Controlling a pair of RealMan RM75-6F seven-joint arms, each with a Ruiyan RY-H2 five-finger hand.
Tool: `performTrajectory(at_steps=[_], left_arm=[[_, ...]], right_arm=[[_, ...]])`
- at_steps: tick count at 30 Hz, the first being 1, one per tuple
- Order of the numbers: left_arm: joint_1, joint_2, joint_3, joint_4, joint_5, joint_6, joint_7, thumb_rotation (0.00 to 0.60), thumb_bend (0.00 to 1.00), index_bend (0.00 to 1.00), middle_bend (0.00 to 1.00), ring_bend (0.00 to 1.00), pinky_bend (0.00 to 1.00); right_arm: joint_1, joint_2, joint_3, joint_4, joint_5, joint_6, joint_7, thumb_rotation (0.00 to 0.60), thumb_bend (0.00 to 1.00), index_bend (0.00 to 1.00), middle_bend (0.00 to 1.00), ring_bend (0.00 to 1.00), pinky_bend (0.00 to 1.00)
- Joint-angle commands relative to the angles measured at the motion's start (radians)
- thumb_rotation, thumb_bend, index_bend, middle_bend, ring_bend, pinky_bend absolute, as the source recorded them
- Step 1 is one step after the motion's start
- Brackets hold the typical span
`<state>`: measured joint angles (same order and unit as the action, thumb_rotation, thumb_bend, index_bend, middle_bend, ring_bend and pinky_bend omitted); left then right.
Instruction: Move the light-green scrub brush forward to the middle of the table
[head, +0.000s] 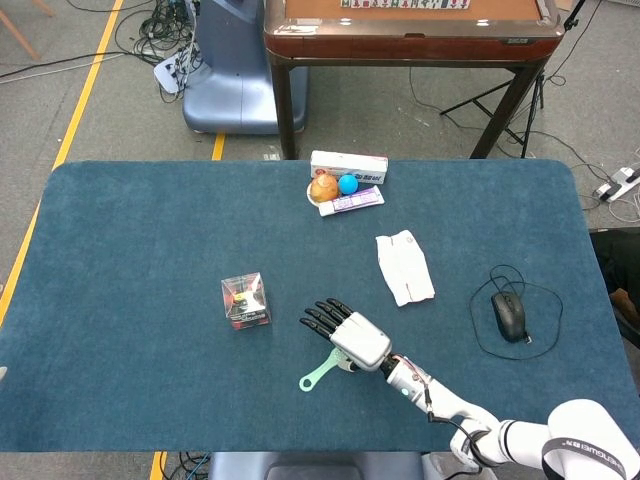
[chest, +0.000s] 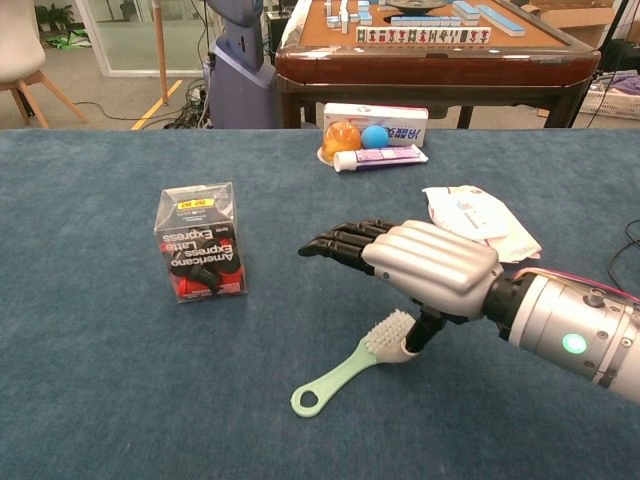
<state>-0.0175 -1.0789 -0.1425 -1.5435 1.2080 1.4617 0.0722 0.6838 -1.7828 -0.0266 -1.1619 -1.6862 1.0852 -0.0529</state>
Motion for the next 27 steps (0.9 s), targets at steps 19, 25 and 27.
performTrajectory(at_steps=[19, 25, 27], left_arm=[[-0.003, -0.003, -0.002, 0.01, -0.013, -0.015, -0.001, 0.6, 0.11, 0.56, 0.45, 0.3, 0.5], [-0.004, -0.005, -0.001, 0.017, -0.012, -0.019, -0.006, 0.6, 0.11, 0.56, 0.45, 0.3, 0.5], [-0.004, -0.006, 0.0, 0.02, -0.012, -0.021, -0.006, 0.6, 0.11, 0.56, 0.45, 0.3, 0.5]], right_arm=[[0.012, 0.033, 0.028, -0.053, 0.066, -0.061, -0.033, 0.6, 0.0, 0.0, 0.05, 0.01, 0.11], [0.015, 0.046, 0.033, -0.071, 0.077, -0.07, -0.035, 0.6, 0.0, 0.0, 0.05, 0.01, 0.11], [0.017, 0.05, 0.036, -0.075, 0.081, -0.075, -0.034, 0.6, 0.0, 0.0, 0.05, 0.01, 0.11]])
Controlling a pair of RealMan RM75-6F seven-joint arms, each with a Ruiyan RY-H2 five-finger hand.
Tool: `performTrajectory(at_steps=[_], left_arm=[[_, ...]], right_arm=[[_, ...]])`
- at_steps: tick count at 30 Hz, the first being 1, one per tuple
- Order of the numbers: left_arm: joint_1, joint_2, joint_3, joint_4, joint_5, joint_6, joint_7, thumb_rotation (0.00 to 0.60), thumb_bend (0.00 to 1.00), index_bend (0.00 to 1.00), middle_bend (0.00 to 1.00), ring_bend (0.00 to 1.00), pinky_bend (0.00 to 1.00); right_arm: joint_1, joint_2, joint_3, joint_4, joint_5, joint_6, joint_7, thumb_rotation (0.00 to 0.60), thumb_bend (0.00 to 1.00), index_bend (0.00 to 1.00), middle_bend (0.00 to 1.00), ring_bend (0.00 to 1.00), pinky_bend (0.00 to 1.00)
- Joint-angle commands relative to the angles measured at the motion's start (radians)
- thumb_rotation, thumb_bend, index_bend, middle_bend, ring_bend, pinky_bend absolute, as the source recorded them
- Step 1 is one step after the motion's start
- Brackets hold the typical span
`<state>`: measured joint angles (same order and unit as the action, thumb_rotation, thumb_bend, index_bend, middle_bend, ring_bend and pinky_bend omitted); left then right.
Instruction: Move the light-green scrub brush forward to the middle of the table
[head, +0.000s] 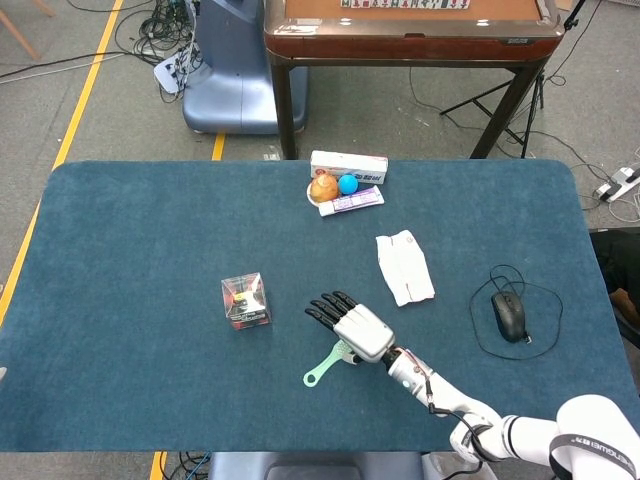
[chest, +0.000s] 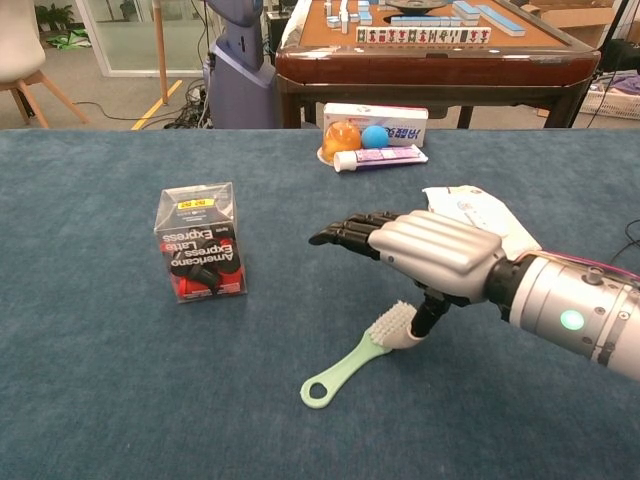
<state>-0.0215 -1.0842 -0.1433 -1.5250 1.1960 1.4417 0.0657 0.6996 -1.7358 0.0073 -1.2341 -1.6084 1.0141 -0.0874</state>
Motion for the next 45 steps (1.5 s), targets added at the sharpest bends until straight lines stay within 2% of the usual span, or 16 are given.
performTrajectory(at_steps=[1, 33, 45], left_arm=[[0.0, -0.001, 0.001, 0.002, 0.0, -0.002, 0.001, 0.6, 0.11, 0.56, 0.45, 0.3, 0.5], [0.001, -0.004, 0.003, 0.019, -0.017, -0.019, -0.001, 0.6, 0.11, 0.57, 0.45, 0.3, 0.5], [0.0, -0.004, 0.003, 0.023, -0.013, -0.021, -0.004, 0.6, 0.11, 0.57, 0.45, 0.3, 0.5]], right_arm=[[0.003, 0.004, 0.003, -0.004, 0.005, -0.006, 0.0, 0.6, 0.0, 0.0, 0.05, 0.01, 0.11], [0.038, 0.043, 0.042, -0.03, 0.118, -0.121, -0.023, 0.6, 0.0, 0.0, 0.05, 0.01, 0.11], [0.047, 0.039, 0.072, -0.007, 0.164, -0.128, -0.062, 0.6, 0.0, 0.0, 0.05, 0.01, 0.11]])
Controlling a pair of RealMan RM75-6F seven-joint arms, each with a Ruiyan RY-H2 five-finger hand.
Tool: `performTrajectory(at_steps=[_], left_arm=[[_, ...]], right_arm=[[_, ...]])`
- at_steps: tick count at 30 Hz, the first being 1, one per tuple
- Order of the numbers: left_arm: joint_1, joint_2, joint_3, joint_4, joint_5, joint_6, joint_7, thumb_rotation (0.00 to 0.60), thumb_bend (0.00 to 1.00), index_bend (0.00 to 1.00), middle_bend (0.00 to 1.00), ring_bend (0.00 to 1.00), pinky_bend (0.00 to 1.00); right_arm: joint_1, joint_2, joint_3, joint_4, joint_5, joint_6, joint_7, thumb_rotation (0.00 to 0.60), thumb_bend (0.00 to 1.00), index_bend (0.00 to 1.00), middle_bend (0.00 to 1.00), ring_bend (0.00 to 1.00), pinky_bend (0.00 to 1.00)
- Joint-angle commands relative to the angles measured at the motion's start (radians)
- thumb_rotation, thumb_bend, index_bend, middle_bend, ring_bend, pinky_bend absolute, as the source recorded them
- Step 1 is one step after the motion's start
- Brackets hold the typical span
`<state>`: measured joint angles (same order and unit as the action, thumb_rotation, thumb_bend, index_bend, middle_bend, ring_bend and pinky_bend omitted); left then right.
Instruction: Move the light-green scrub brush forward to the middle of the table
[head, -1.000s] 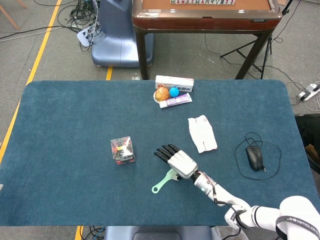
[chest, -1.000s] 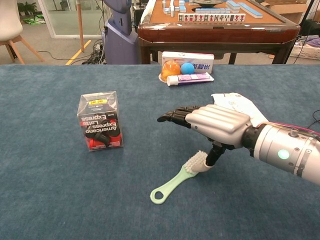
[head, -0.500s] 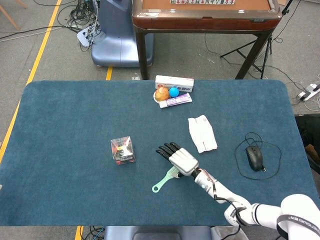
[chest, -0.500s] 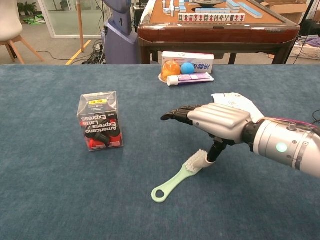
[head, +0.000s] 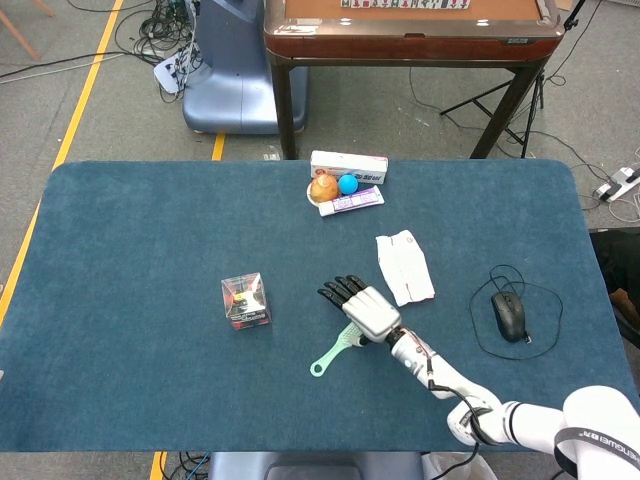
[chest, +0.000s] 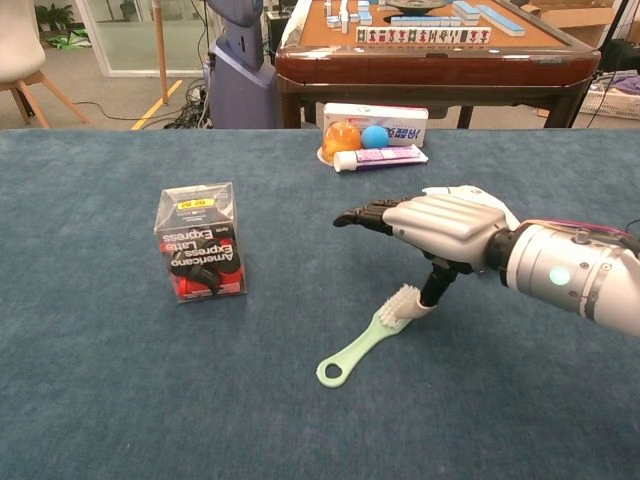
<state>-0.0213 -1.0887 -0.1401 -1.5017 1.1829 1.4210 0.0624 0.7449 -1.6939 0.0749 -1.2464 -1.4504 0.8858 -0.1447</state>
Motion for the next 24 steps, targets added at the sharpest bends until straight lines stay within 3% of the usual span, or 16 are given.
performTrajectory(at_steps=[1, 24], left_arm=[[0.0, 0.0, 0.0, 0.0, 0.0, 0.0, -0.001, 0.6, 0.11, 0.57, 0.45, 0.3, 0.5], [0.002, 0.001, 0.001, 0.002, 0.0, -0.001, -0.006, 0.6, 0.11, 0.57, 0.45, 0.3, 0.5]], right_arm=[[0.002, -0.003, 0.007, 0.008, 0.009, 0.0, -0.005, 0.6, 0.0, 0.0, 0.05, 0.01, 0.11], [0.049, -0.072, 0.08, 0.121, 0.11, -0.039, -0.034, 0.6, 0.0, 0.0, 0.06, 0.01, 0.11]])
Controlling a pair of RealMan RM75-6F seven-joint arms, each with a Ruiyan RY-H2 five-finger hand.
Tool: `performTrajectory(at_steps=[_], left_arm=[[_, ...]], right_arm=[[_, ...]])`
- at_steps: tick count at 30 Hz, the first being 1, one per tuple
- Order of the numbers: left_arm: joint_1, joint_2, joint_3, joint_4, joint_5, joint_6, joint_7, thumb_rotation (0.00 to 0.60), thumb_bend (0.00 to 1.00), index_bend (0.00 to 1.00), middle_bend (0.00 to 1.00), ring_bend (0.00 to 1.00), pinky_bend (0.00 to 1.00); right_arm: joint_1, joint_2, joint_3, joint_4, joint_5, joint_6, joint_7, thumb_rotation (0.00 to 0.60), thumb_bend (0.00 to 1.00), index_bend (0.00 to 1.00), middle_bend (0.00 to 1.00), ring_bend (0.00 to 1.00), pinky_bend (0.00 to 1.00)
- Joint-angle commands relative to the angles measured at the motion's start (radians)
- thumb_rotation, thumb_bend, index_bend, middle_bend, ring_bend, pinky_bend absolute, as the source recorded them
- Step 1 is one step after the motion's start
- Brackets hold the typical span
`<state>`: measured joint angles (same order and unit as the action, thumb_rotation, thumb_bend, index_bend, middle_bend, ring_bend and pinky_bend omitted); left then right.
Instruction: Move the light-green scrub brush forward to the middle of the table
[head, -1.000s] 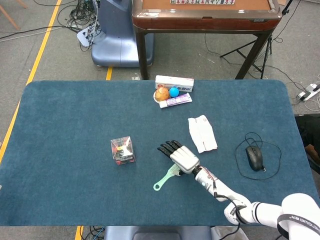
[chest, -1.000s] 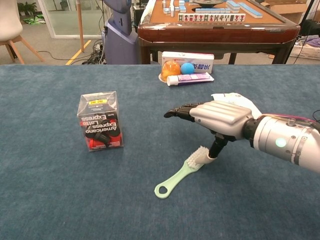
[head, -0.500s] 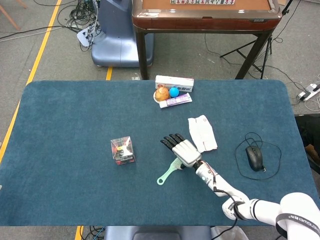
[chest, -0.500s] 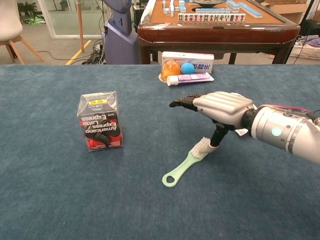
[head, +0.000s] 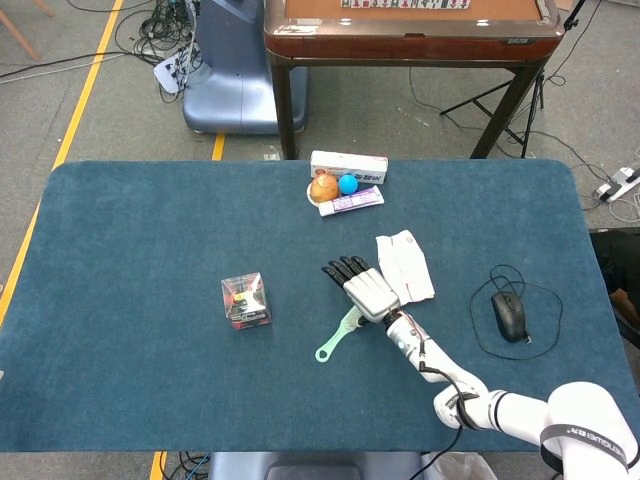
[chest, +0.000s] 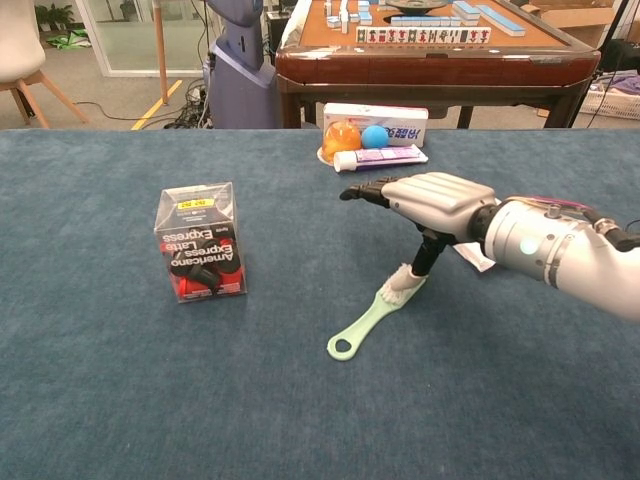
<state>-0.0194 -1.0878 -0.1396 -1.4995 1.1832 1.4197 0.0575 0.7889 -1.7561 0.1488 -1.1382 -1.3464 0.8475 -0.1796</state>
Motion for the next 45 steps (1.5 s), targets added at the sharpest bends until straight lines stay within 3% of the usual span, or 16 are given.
performTrajectory(at_steps=[1, 45], left_arm=[[0.001, 0.001, 0.0, 0.0, 0.0, 0.0, -0.002, 0.6, 0.11, 0.57, 0.45, 0.3, 0.5], [0.009, 0.014, -0.001, -0.008, 0.01, 0.008, -0.029, 0.6, 0.11, 0.57, 0.45, 0.3, 0.5]], right_arm=[[0.007, -0.013, 0.008, 0.019, 0.008, -0.001, 0.002, 0.6, 0.0, 0.0, 0.06, 0.01, 0.11], [0.119, -0.211, 0.114, 0.335, 0.067, -0.005, 0.103, 0.6, 0.0, 0.0, 0.06, 0.01, 0.11]])
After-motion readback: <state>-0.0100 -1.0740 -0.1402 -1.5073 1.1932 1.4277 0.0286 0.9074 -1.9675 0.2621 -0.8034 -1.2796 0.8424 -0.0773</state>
